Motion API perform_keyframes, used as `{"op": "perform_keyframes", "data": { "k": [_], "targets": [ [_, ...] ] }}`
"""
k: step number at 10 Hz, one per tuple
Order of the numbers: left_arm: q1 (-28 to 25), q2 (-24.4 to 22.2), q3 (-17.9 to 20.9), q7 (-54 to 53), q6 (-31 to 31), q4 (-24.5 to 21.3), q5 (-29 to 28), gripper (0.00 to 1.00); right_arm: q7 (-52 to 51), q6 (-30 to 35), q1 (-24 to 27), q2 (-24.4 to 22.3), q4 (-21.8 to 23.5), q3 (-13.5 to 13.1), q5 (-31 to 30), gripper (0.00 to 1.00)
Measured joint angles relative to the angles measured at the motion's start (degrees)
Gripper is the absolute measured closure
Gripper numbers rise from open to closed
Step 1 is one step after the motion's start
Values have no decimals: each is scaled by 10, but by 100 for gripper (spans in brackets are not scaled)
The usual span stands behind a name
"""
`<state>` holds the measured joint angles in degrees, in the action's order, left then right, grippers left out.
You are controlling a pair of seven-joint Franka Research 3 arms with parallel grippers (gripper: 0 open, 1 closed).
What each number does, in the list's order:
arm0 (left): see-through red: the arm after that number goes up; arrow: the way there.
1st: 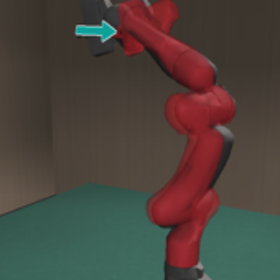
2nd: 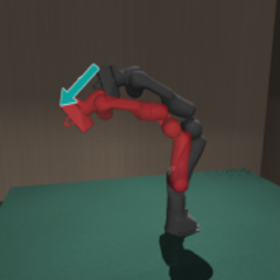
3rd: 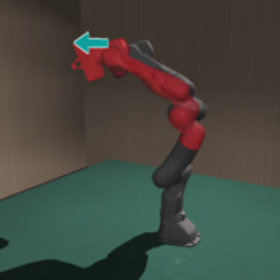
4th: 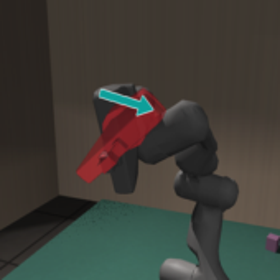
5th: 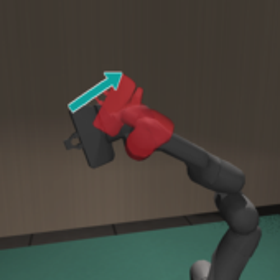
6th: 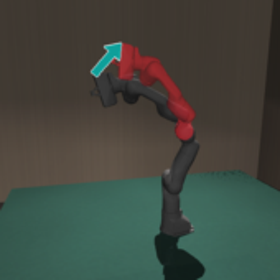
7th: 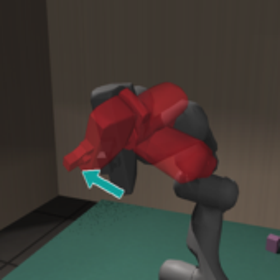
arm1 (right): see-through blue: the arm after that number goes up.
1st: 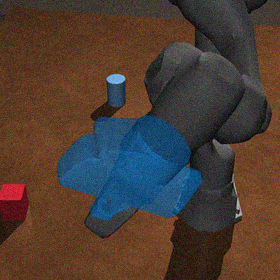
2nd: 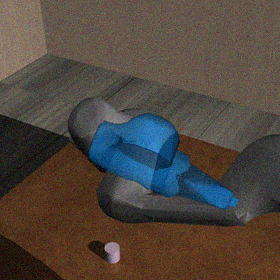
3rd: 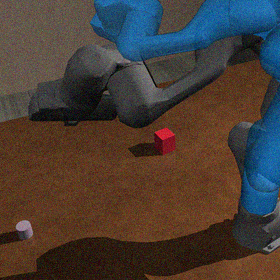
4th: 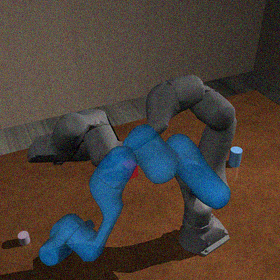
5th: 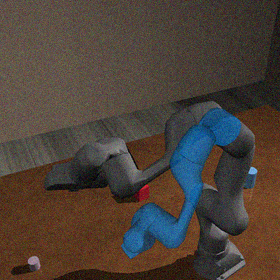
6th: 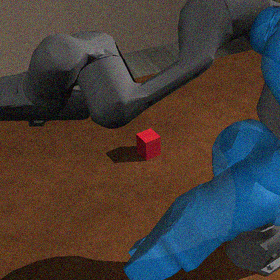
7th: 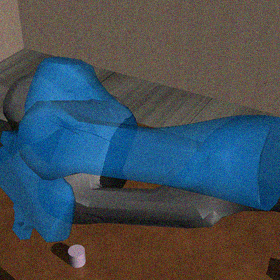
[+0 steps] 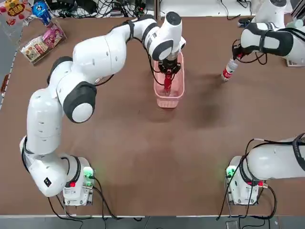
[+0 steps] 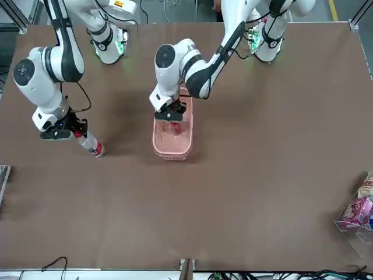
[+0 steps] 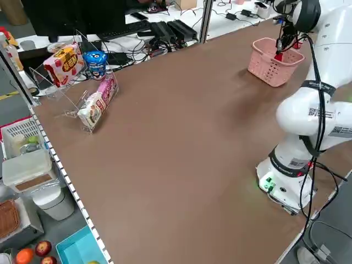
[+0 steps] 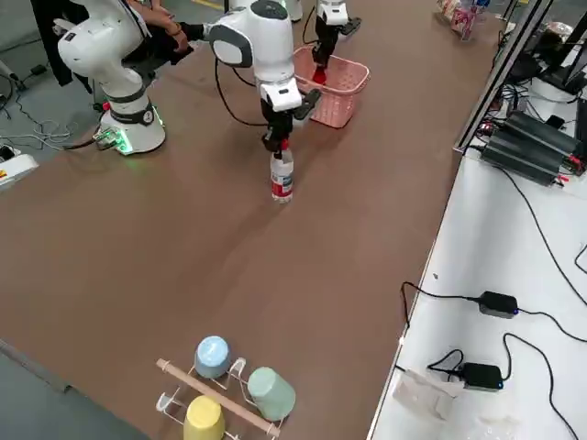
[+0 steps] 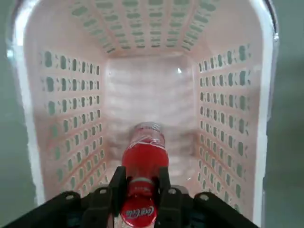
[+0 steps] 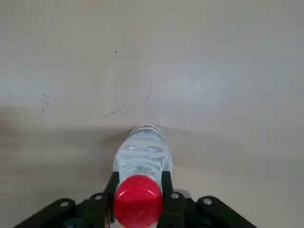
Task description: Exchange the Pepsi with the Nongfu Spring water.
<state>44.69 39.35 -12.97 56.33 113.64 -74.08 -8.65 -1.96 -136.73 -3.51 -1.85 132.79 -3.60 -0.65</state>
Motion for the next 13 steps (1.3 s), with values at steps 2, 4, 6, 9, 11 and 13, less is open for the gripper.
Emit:
{"op": "perform_keyframes", "data": {
  "k": [2, 4, 6, 9, 11, 13],
  "targets": [
    [-22, -45, 2, 29, -50, 10, 0, 68, 0, 47, -1, 0, -44, 1, 0, 62],
    [-47, -101, 3, 44, -82, 12, 27, 68, 2, 120, -16, 0, -106, 3, 0, 62],
    [-70, -159, 4, 47, -119, 13, 51, 68, 46, 212, -59, -2, -196, 11, 2, 62],
    [-133, -226, 7, 45, -176, 9, 61, 68, 214, 277, -143, 4, -299, 79, 21, 62],
    [-195, -233, 8, -18, -227, -11, 62, 68, 337, 276, -186, 36, -333, 140, 23, 62],
    [-271, -237, 7, -138, -228, -56, 71, 68, 411, 266, -203, 68, -347, 192, 23, 62]
  ]
}}
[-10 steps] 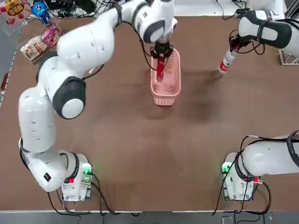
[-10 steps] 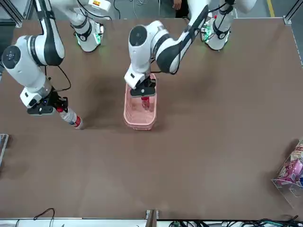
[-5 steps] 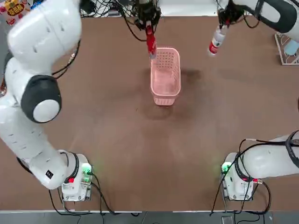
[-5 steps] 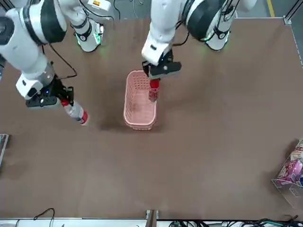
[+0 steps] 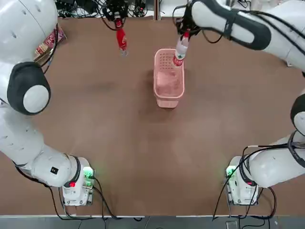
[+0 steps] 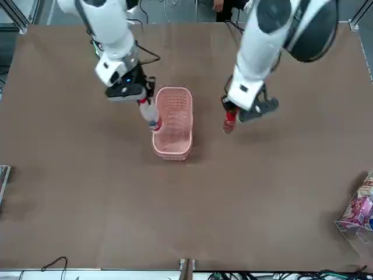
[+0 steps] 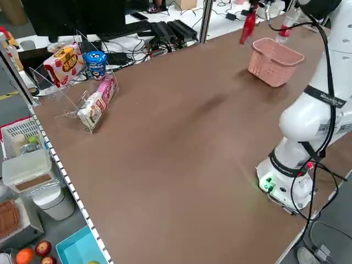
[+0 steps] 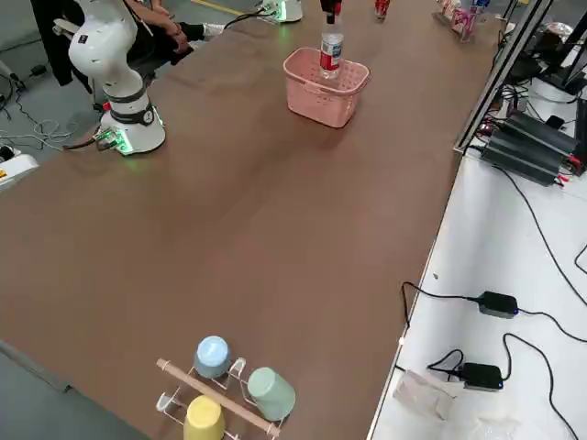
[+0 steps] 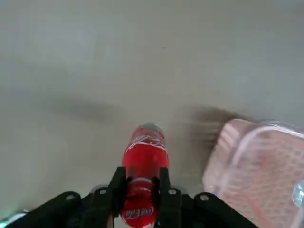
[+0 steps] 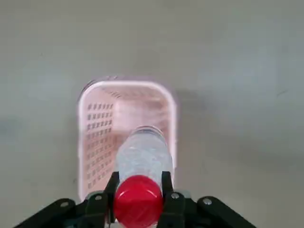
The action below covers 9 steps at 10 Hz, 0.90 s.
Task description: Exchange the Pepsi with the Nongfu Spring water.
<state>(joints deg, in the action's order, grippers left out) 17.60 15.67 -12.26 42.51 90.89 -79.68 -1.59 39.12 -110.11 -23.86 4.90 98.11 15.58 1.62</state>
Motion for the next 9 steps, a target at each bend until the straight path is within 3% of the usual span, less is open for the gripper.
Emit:
{"op": "perform_keyframes", "data": {
  "k": [3, 5, 7, 9],
  "targets": [
    [-106, -60, 0, -155, 76, -141, 8, 68, 30, -30, -16, 39, -3, 34, -4, 62],
    [-155, -105, 0, -225, 135, -247, 8, 68, 30, -40, -17, 70, 9, 37, -24, 62],
    [-190, -118, 1, -276, 229, -347, 0, 68, 33, -70, -17, 95, 35, 37, -32, 62],
    [-207, -118, 1, -283, 302, -412, -20, 68, 59, -84, -17, 119, 42, 37, -64, 62]
  ]
}}
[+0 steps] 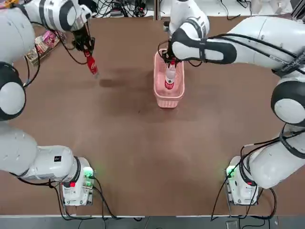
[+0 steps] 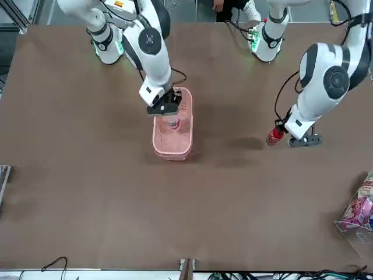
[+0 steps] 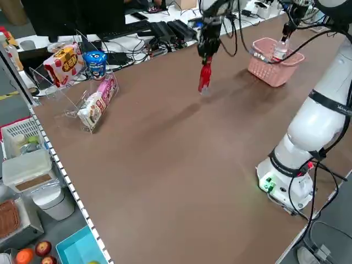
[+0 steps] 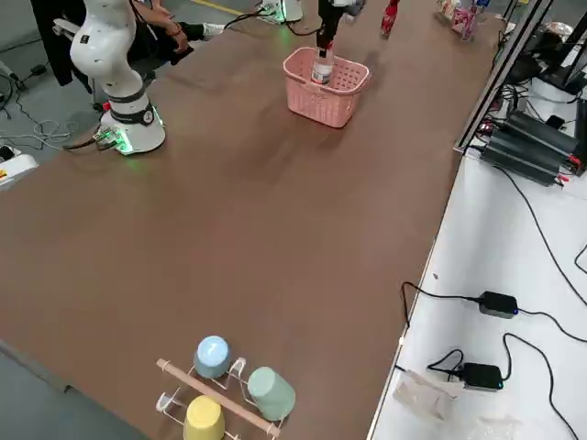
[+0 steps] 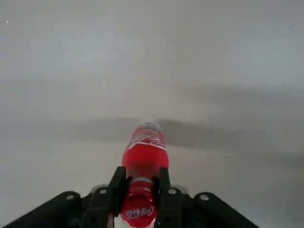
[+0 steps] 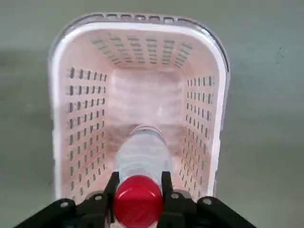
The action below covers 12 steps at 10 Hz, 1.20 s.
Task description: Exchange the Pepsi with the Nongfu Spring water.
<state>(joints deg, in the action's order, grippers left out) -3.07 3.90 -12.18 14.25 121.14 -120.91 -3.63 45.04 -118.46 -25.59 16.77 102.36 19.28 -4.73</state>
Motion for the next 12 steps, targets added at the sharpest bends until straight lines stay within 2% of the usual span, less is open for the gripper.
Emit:
{"op": "perform_keyframes", "data": {
  "k": [2, 6, 7, 8, 10, 11, 12],
  "targets": [
    [-22, 6, 0, -16, 67, -39, -1, 68, 11, -13, 0, 25, 2, 0, -11, 62],
    [-36, 39, 0, -27, 113, -46, -7, 68, 32, -16, 0, 30, 0, 0, -12, 60],
    [-39, 39, 0, -33, 115, -44, -7, 68, 38, -16, 0, 30, 0, 0, -12, 51],
    [-39, 40, 0, -38, 115, -44, -7, 66, 39, -16, 0, 30, -2, 0, -12, 38],
    [-38, 40, -1, -42, 113, -43, -7, 41, 41, -16, 1, 30, -8, -1, -12, 8],
    [-38, 39, -3, -42, 101, -37, -7, 26, 42, -14, 7, 27, -13, -2, -12, 0],
    [-38, 35, -4, -42, 71, -18, -8, 12, 41, -3, 27, 18, -21, -3, -8, 0]
  ]
}}
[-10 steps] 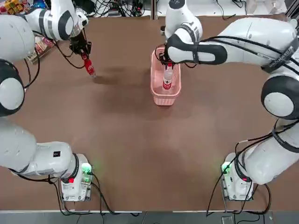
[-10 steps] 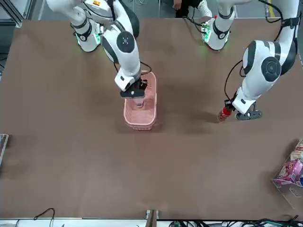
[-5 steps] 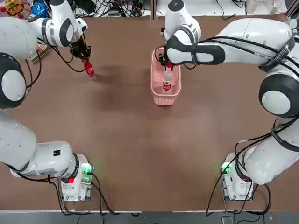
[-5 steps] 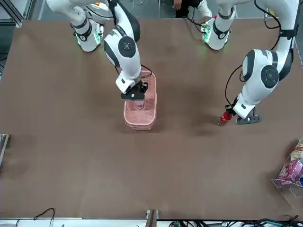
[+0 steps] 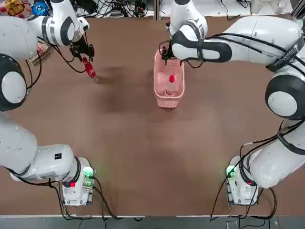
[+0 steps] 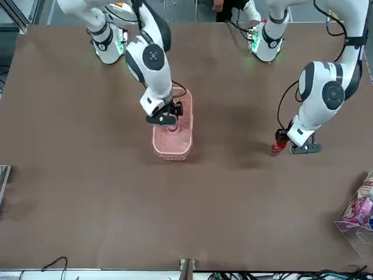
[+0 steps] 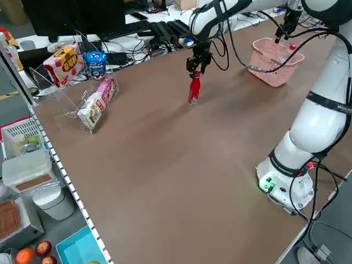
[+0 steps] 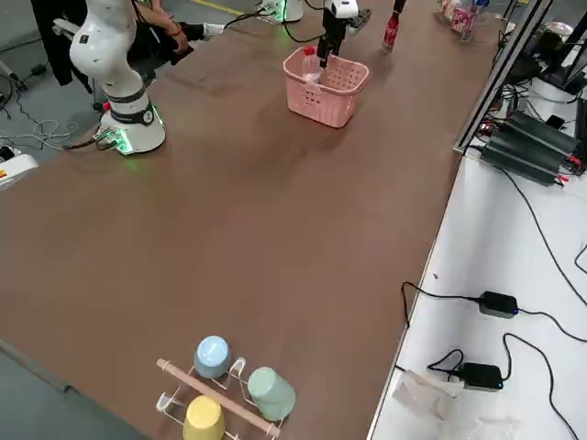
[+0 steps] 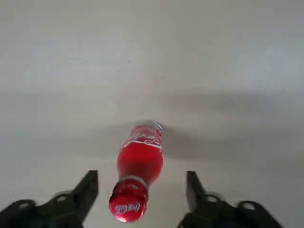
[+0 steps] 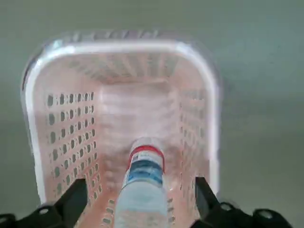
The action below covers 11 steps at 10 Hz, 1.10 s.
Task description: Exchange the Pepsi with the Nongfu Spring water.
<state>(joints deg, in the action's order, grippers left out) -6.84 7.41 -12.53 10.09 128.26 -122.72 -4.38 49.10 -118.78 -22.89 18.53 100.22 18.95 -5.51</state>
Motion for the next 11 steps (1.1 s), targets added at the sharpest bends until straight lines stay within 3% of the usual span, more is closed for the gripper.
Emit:
{"op": "perform_keyframes", "data": {
  "k": [1, 4, 6, 8, 11],
  "targets": [
    [0, -8, 0, 0, -51, 35, 0, 0, -19, 25, 29, -17, -12, -1, 12, 0],
    [-1, -43, 0, -5, -238, 178, -1, 0, -242, 66, 169, -73, -31, -4, 55, 0],
    [-2, -61, 1, -38, -340, 275, -1, 0, -407, 68, 269, -82, -32, -7, 60, 0],
    [-4, -80, 2, -47, -406, 346, 0, 0, -478, 81, 330, -93, -36, -17, 57, 0],
    [-3, -126, 2, -49, -446, 364, 28, 0, -510, 191, 313, -127, -104, -103, 57, 0]
  ]
}}
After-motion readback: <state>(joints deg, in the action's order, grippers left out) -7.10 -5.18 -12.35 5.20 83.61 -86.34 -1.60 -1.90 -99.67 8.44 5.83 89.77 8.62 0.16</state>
